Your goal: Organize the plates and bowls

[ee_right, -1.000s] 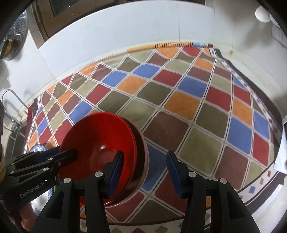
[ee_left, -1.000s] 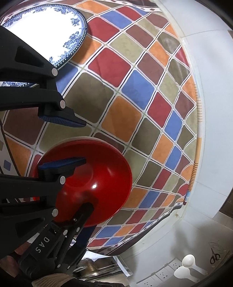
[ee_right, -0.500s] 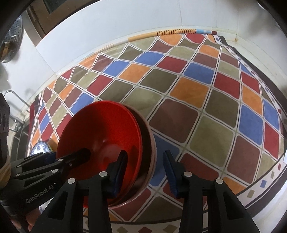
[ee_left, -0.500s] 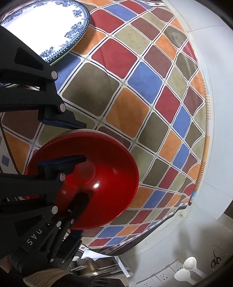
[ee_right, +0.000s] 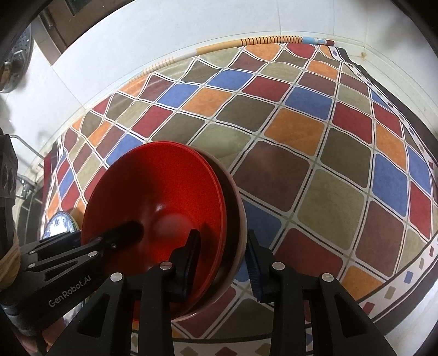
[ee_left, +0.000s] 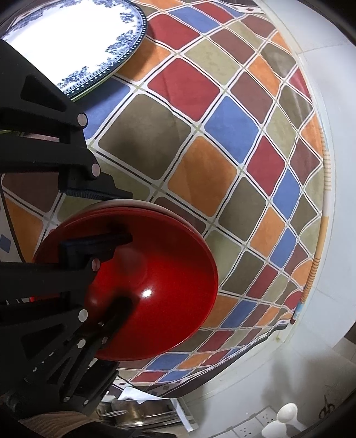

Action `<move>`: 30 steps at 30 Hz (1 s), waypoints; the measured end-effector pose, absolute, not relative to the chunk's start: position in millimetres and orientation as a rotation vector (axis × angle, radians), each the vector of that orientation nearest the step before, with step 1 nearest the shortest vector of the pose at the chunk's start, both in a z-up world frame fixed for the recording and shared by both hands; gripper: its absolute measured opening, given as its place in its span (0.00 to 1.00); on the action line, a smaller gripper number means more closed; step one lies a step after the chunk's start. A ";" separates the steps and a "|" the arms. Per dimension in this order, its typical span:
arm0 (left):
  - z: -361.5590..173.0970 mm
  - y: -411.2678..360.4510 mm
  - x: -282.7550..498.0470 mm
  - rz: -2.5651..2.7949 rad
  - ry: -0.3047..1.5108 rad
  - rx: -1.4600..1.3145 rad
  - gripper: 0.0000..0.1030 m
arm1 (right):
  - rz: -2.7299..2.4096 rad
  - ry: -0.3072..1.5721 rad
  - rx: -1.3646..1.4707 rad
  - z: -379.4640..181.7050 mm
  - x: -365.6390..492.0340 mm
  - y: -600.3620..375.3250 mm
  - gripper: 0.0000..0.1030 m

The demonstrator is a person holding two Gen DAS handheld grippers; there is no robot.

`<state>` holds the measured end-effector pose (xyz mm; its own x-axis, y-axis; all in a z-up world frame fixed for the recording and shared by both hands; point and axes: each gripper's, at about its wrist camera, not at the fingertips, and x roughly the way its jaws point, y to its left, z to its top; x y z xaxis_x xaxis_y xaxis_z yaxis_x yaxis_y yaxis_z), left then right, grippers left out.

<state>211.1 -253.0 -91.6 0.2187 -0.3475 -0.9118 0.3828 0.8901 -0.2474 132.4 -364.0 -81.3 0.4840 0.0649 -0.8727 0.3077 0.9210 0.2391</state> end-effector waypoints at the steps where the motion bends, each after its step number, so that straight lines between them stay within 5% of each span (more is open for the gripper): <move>1: -91.3 -252.9 210.8 -0.498 1.254 0.030 0.22 | -0.151 1.061 0.395 -81.4 132.3 -364.3 0.32; 30: -34.7 -128.8 190.9 -0.461 1.123 -0.073 0.22 | -0.116 0.957 0.380 -25.5 129.0 -283.4 0.28</move>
<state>190.9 -128.8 -34.7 0.3493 -0.3913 -0.8514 0.3193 0.9040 -0.2844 129.0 -283.4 -25.5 0.5751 0.0697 -0.8151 0.2628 0.9278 0.2648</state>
